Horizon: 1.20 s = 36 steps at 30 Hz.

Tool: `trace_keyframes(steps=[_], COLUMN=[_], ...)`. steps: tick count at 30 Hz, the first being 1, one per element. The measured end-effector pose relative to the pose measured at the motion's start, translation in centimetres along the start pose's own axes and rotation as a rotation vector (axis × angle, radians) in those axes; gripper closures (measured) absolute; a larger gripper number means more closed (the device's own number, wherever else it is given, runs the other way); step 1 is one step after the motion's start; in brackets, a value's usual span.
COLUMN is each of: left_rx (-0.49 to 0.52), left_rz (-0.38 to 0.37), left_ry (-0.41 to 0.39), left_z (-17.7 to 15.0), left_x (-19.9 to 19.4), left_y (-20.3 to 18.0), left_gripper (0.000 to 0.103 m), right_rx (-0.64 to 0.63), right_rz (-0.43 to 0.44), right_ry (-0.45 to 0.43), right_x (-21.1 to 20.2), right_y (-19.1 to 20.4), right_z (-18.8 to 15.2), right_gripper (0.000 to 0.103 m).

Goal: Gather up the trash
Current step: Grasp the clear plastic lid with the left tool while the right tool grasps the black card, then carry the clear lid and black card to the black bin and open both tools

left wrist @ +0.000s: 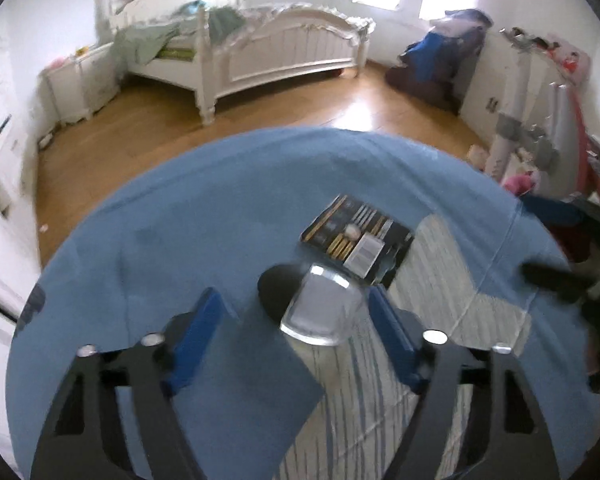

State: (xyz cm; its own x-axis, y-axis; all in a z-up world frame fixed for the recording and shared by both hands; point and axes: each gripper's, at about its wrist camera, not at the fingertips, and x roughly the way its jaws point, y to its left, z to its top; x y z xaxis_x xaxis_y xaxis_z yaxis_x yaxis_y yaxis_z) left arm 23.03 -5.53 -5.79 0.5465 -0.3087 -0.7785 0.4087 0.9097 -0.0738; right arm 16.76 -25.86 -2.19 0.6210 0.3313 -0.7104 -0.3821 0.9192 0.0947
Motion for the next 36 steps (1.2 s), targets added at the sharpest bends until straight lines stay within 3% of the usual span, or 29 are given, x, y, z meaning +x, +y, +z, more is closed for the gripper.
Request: trace_keyframes(steps=[1, 5, 9, 15, 17, 18, 22, 25, 30, 36], left_rx=[0.017, -0.006, -0.066, -0.120, -0.135, -0.143, -0.164, -0.162, -0.150, -0.074], left_rz=[0.014, 0.020, 0.011, -0.008, -0.014, -0.018, -0.025, -0.035, -0.072, -0.162], left_ry=[0.000, -0.008, -0.077, -0.078, -0.076, -0.077, -0.087, -0.108, -0.174, -0.247], left_z=[0.0, -0.1, -0.6, -2.4, -2.5, -2.6, -2.6, -2.5, -1.6, 1.6], left_x=[0.1, -0.2, -2.0, -3.3, -3.3, -3.4, -3.5, -4.0, -5.6, -6.9], left_y=[0.0, 1.1, 2.3, 3.7, 4.1, 4.2, 4.2, 3.9, 1.1, -4.8], left_gripper=[0.049, 0.049, 0.049, 0.049, 0.049, 0.049, 0.049, 0.049, 0.049, 0.049], right_rx=[-0.018, -0.048, -0.095, -0.114, -0.104, -0.101, -0.073, -0.001, 0.153, 0.258], right_rz=[0.003, 0.014, 0.017, 0.046, 0.041, 0.044, 0.066, 0.096, 0.101, -0.110], right_ry=[0.019, 0.073, 0.095, 0.132, 0.128, 0.123, 0.119, 0.042, -0.165, -0.366], right_x=[0.8, 3.6, 5.8, 9.4, 9.6, 9.5, 9.0, 6.5, -0.8, -9.9], right_y=[0.6, 1.6, 2.9, 4.1, 4.1, 4.2, 4.1, 3.0, -0.9, -7.4], right_z=[0.1, 0.5, 1.8, 3.6, 4.1, 4.3, 4.2, 3.6, 3.3, 1.3], right_gripper=[0.021, 0.021, 0.021, 0.020, 0.026, 0.042, 0.042, 0.042, 0.042, 0.042])
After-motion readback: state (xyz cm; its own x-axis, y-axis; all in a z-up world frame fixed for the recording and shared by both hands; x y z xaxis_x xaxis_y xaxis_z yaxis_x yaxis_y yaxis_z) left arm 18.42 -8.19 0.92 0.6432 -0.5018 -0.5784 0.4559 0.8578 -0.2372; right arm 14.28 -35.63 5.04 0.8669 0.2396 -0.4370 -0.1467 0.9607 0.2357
